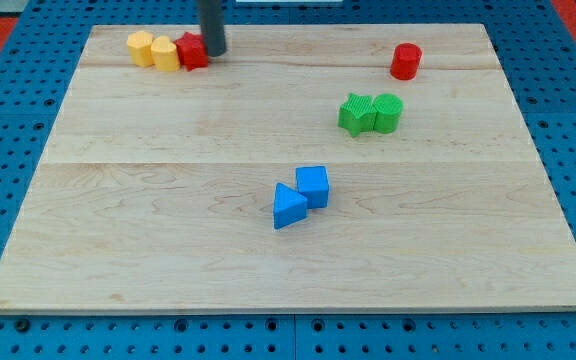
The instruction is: Nudge the red circle a bit up
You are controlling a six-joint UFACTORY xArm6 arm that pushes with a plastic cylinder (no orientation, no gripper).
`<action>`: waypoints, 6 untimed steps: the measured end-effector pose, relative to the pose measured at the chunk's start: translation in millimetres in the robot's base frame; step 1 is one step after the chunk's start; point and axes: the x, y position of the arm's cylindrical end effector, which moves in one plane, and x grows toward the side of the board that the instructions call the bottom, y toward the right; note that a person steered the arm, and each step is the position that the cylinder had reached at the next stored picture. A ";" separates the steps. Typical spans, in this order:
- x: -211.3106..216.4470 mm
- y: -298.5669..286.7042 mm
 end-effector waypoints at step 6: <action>59.3 318.6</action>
